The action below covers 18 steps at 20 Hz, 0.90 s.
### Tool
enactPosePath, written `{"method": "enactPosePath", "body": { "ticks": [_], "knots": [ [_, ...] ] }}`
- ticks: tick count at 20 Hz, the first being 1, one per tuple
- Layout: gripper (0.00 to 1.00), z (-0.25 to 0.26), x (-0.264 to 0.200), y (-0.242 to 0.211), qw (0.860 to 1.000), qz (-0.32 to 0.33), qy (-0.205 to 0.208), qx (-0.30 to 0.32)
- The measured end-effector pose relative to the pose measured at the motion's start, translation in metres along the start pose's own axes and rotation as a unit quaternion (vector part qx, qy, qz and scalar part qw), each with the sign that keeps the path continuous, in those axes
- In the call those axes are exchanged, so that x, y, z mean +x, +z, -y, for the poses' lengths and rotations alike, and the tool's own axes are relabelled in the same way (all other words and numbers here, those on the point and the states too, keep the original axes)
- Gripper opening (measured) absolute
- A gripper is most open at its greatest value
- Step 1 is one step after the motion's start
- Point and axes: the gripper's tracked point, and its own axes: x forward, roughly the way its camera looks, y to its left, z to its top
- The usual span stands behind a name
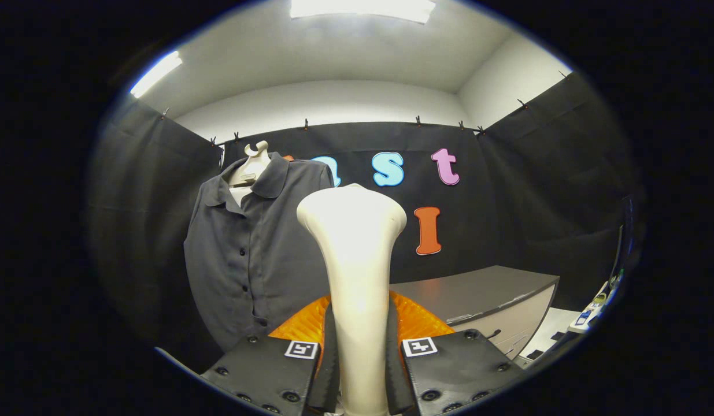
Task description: Iron the clothes twice with a garment steamer, once on the left side and once on the right side.
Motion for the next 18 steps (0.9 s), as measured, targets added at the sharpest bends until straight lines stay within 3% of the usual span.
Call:
{"method": "enactPosePath", "body": {
  "ticks": [3, 18],
  "knots": [
    [0.39, 0.008, 0.0, 0.002, 1.0, 0.002, -0.009, -0.027],
    [0.39, -0.003, 0.003, 0.012, 1.0, 0.012, 0.002, -0.021]
  ]
}}
